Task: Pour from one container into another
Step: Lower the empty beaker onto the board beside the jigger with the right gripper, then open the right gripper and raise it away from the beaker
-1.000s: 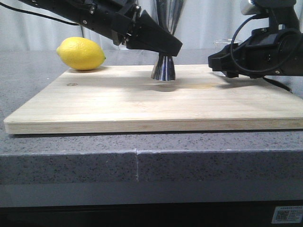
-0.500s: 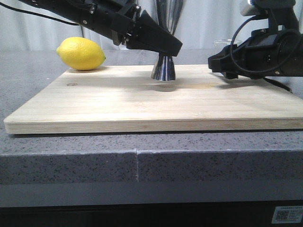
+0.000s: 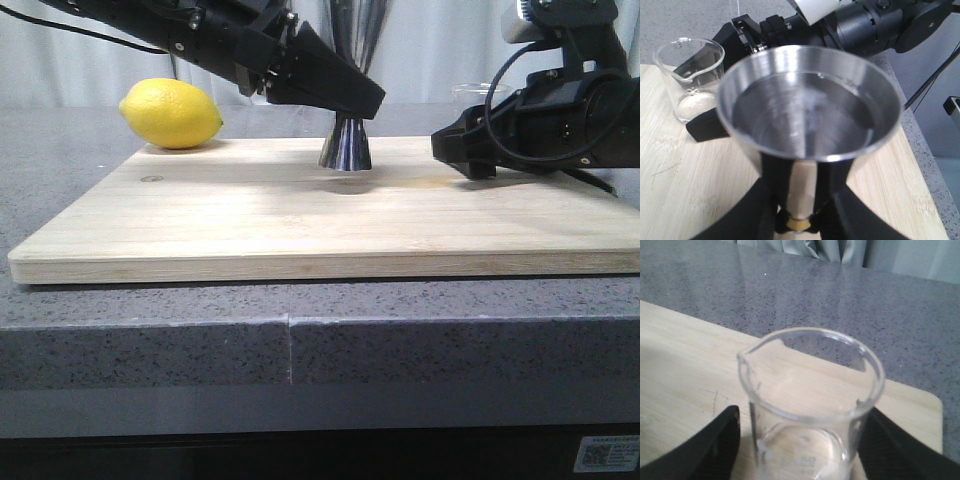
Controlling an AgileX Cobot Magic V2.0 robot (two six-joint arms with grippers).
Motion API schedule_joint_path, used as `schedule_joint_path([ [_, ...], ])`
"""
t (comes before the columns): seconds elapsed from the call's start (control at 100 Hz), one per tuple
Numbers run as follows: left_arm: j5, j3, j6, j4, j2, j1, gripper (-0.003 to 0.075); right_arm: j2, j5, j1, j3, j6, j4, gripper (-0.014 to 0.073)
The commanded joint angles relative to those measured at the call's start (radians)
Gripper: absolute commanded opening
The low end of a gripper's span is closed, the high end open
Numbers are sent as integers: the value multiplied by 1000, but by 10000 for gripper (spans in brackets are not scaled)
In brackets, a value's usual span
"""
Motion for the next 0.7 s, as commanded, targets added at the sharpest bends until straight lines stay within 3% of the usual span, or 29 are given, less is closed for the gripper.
schedule_joint_path([
  [0.0, 82, -31, -8, -83, -51, -11, 51, -36, -41, -6, -16, -5, 1, 450],
  [0.69, 82, -31, -10, -83, -51, -11, 51, -110, 15, -6, -14, 0, 1, 450],
])
